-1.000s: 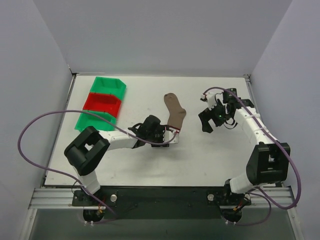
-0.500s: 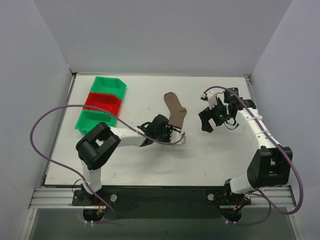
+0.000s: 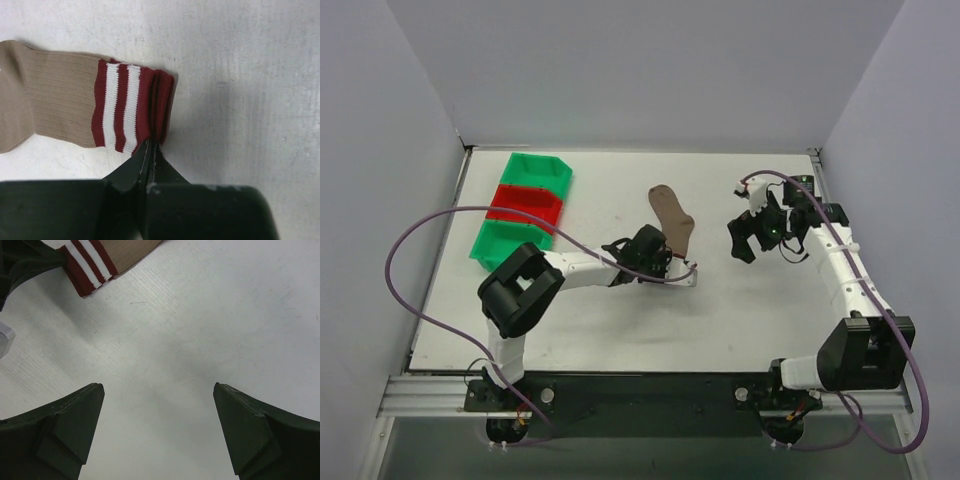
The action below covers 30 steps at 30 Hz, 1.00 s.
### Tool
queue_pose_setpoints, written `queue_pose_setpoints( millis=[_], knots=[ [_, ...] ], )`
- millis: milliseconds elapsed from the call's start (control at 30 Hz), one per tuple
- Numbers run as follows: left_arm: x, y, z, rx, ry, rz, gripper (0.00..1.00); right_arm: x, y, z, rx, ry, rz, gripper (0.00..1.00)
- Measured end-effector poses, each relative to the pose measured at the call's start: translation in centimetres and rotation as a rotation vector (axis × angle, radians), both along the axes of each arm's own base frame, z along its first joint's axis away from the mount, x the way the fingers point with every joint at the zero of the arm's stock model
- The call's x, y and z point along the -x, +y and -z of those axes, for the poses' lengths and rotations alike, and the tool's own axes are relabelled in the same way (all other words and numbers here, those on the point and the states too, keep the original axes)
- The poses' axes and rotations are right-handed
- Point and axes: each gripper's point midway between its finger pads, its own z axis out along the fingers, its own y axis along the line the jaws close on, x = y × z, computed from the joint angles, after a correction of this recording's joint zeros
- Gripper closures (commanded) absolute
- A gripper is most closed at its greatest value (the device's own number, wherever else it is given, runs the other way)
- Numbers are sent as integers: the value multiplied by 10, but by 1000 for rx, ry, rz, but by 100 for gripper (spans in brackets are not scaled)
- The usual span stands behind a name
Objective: Roll the socks
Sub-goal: Roll the sock at the center of the board.
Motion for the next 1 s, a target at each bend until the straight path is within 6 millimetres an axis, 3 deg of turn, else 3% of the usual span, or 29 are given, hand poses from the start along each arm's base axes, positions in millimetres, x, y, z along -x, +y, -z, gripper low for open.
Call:
queue_pose_setpoints(
  millis=[300,500,667,867,1000],
  knots=[
    [19,-8,-14,4,300,-72,100,26,-1,-14,11,-71,-96,0],
    [19,-12,1,-2,519,-168,100,66,-2,11,53,-76,-208,3],
    [9,-22,0,32,683,-233,100,93,-1,33,95,-83,-292,5],
    [6,-23,1,46,860,-287,100,100,20,66,212,-154,-436,5],
    [6,-25,1,36,931,-310,100,94,37,91,300,-221,-521,12]
  ],
)
